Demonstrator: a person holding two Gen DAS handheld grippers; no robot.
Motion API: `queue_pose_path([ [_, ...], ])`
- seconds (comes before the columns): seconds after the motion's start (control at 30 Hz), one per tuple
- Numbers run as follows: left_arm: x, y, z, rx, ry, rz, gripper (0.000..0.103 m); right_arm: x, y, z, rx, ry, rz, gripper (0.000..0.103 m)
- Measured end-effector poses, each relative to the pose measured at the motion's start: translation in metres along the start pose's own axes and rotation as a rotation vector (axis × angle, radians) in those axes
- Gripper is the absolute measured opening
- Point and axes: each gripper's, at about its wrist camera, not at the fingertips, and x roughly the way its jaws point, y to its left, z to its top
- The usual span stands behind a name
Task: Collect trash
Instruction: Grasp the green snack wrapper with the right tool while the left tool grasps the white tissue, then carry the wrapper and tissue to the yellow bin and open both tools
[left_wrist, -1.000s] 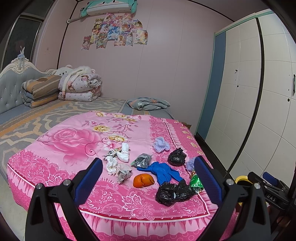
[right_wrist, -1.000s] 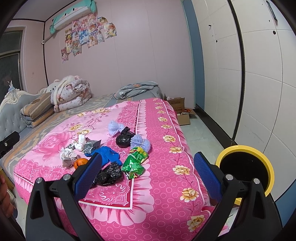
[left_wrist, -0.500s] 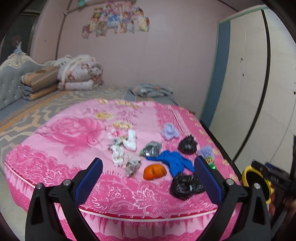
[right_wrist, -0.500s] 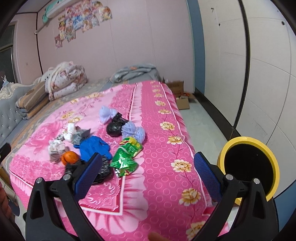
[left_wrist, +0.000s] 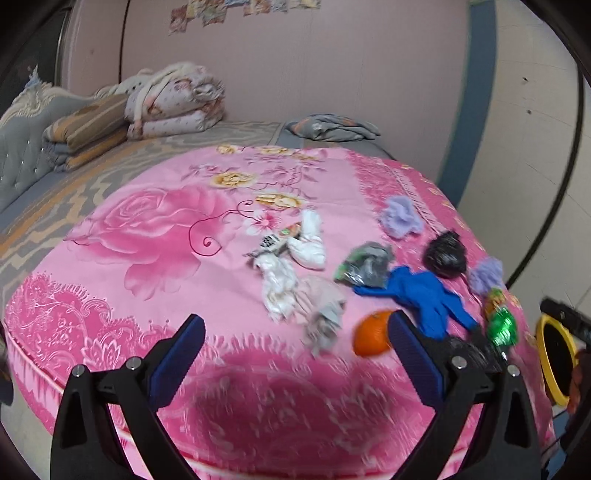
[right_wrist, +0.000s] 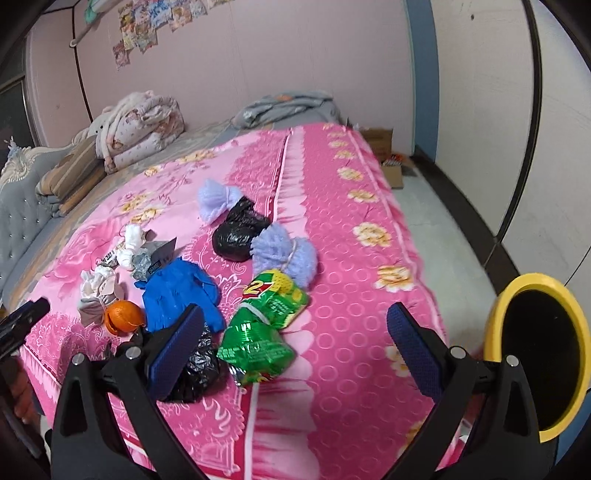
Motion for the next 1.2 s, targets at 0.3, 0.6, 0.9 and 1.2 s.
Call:
queue_pose_path([
  [0.3,0.060,0.024,0.031,-0.047,0.098,0.003,0.096,0.034,0.012,0.002,-0.023,0.076,0.048,0.095],
  [0.6,0.105,0.027,0.031,-0.032,0.159,-0.027,0.085,0.061,0.018,0.002,-0.034,0.121,0.052,0.086],
  [0.9,0.134,0.030,0.019,-0.068,0.215,-0.096,0.030,0.088,0.018,-0.005,-0.017,0.210,0.097,0.054],
  [1.2,0.118,0.033,0.025,-0.087,0.174,-0.083,0.027,0.065,0.018,-0.005,-0.014,0.190,0.126,0.047],
])
